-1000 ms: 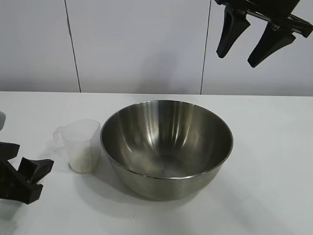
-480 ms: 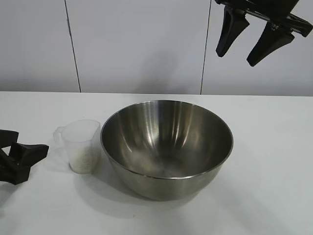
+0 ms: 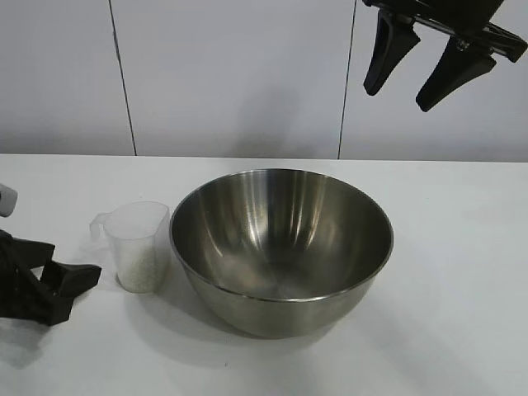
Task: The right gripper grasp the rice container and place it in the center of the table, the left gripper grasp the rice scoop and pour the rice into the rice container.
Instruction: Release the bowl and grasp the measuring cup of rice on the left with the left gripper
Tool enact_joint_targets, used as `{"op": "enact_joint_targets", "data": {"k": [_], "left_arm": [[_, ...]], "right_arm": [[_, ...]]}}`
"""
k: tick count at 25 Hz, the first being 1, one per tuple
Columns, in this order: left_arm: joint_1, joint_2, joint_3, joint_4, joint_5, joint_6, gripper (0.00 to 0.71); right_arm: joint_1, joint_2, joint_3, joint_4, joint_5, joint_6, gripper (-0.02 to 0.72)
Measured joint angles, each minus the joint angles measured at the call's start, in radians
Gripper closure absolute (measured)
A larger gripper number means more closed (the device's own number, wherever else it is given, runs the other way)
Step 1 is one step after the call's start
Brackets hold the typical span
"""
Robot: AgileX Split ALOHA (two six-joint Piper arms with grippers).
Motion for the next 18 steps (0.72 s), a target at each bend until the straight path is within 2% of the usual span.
{"op": "enact_joint_targets", "data": {"k": [12, 14, 18], "left_arm": [[0.000, 0.003, -0.088, -0.004, 0.000, -0.057, 0.202], [0.000, 0.003, -0.088, -0.004, 0.000, -0.058, 0.231], [0.000, 0.003, -0.088, 0.006, 0.000, -0.059, 0.373]], "right_arm": [[0.000, 0.000, 0.000, 0.000, -0.008, 0.000, 0.252], [0.000, 0.000, 0.000, 0.001, -0.008, 0.000, 0.252], [0.000, 0.000, 0.000, 0.001, -0.008, 0.000, 0.252]]}}
